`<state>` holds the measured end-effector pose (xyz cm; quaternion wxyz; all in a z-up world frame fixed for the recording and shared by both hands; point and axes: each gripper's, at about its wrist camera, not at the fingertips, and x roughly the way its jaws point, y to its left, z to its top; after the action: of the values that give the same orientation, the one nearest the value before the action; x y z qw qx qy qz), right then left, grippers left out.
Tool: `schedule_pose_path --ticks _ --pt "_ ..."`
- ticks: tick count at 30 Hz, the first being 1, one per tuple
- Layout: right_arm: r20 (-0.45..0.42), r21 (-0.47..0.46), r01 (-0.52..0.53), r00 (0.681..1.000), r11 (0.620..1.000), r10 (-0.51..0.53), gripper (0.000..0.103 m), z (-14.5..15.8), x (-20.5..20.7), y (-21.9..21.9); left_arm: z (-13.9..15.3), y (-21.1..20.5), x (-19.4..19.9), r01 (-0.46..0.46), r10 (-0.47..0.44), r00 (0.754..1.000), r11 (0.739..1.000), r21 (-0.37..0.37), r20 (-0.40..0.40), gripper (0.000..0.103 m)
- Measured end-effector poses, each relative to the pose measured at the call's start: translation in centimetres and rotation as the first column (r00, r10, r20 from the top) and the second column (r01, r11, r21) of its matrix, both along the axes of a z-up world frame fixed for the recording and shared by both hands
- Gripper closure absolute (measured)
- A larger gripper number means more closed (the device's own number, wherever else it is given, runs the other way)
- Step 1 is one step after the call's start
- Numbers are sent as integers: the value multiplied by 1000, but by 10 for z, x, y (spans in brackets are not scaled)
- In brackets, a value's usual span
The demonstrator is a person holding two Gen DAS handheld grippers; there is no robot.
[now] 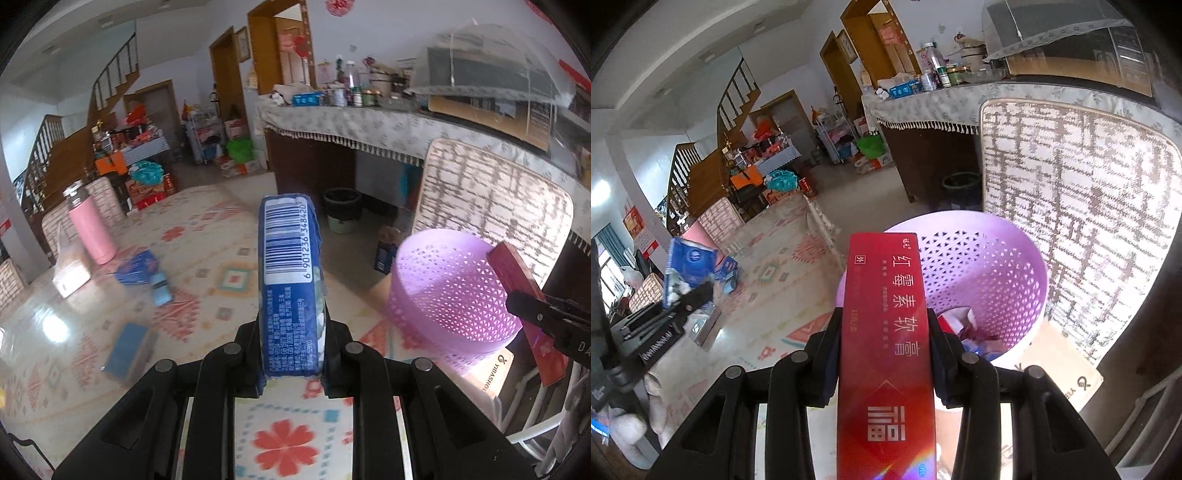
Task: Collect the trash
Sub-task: 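Carry both boxes over the purple wastebasket and open both tools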
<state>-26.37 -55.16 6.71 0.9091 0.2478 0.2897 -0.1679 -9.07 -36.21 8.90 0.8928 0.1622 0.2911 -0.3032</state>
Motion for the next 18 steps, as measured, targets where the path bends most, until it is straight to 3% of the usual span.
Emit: schedule_pose_path --ticks 18 --pt "11 14 3 1000 1000 -3 59 -1 3 -29 4 -59 -5 48 -48 999 998 38 9 83"
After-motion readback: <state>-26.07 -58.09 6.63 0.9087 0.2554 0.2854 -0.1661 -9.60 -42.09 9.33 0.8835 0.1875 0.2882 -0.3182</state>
